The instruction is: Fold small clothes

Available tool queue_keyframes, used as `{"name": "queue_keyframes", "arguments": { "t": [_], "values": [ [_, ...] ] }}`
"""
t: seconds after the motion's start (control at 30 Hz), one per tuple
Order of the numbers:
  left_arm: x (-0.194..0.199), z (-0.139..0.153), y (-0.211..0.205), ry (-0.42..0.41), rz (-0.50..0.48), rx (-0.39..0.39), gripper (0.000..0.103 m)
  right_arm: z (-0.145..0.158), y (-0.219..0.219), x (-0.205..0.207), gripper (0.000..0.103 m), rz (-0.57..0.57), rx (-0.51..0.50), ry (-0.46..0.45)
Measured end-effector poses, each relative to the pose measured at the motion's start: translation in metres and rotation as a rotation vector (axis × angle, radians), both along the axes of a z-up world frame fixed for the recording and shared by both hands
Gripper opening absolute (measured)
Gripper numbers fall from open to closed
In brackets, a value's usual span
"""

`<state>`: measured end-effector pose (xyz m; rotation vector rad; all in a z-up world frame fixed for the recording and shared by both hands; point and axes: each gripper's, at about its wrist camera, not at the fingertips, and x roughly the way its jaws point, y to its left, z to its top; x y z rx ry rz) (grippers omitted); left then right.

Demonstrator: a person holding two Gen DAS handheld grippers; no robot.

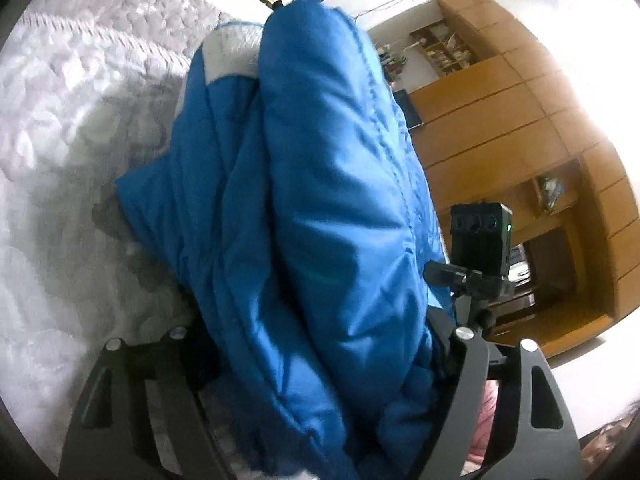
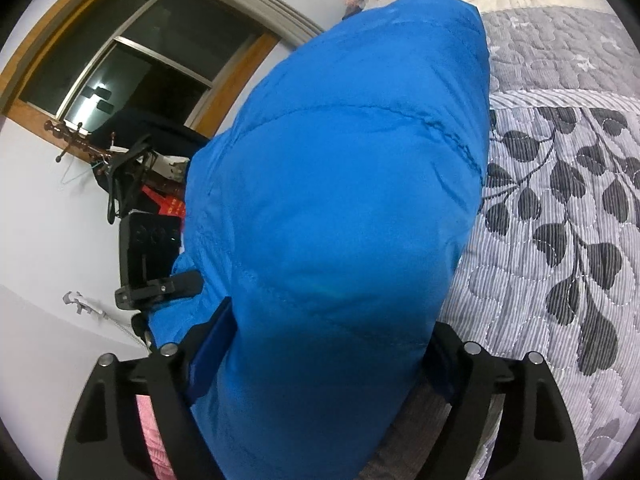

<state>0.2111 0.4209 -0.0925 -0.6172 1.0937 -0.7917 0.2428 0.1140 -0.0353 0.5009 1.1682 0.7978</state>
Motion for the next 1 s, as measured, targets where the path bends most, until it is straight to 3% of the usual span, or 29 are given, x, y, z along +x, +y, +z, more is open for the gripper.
{"name": "queue_keyframes", "arguments": {
  "t": [0.07,0.23,0.4,0.57,0.67,0.8,1.0],
  "values": [
    [-0.005,0.005,0.01,-0.012,-0.004,0.029,0.083,-0.002,-0.003,0.001,0.086,0.007,0.003,0.004],
    [-0.02,0.015,0.055,-0.042,0.057,0.016,0.089,-0.004,-0.007,0.001,0.088,0.01,0.005,0.004],
    [-0.011,-0.008,0.081,0.039,0.119,0.06,0.09,0.0,-0.002,0.001,0.089,0.004,-0.002,0.008],
    [0.002,-0.013,0.082,0.027,0.067,-0.058,0.09,0.0,0.003,0.003,0.09,0.005,-0.01,0.014],
    [0.012,-0.017,0.071,0.028,0.054,-0.087,0.09,0.002,0.006,0.003,0.091,0.005,-0.021,0.01],
    [0.018,-0.02,0.056,0.017,0.032,-0.214,0.09,0.001,0.008,0.004,0.091,0.008,-0.016,0.017],
    [0.021,-0.017,0.041,0.0,0.038,-0.232,0.096,-0.002,0.015,0.007,0.098,0.012,-0.021,0.015]
  ]
}}
